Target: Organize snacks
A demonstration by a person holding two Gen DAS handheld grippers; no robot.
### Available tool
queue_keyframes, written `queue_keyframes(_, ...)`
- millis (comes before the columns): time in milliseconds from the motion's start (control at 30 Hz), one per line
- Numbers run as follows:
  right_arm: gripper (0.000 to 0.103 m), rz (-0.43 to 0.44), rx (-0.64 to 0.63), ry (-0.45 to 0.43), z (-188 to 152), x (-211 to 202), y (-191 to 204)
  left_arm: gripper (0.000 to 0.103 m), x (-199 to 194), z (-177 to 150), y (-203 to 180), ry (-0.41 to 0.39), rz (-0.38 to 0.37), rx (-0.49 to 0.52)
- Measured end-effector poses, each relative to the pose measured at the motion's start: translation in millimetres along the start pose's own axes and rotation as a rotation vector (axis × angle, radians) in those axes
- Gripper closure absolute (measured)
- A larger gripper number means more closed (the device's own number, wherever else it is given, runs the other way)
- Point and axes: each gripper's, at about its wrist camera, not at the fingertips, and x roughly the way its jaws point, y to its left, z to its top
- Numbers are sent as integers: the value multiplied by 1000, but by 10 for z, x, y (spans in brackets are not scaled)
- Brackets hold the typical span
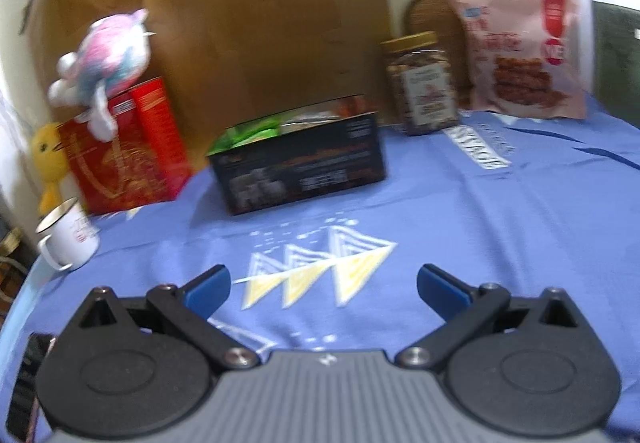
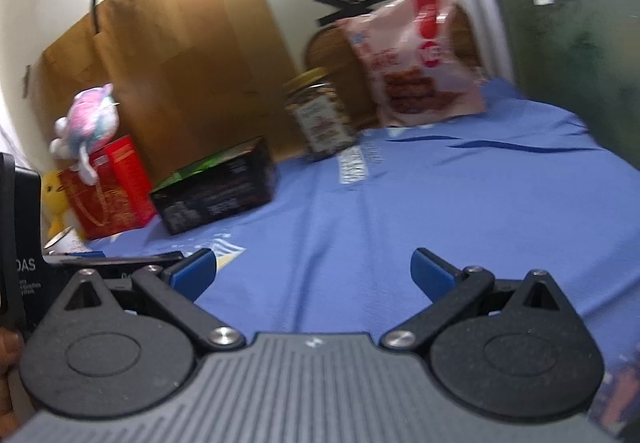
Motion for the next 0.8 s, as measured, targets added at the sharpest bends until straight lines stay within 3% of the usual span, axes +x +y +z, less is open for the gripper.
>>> queue_keyframes(233,0,-89,43,-18,-30,-119,-179,0,-17,73,-269,-19,-90,41)
queue_keyframes(800,0,-87,41,-15,-41,-65,-167,0,47,93,-277,-22,-74,47)
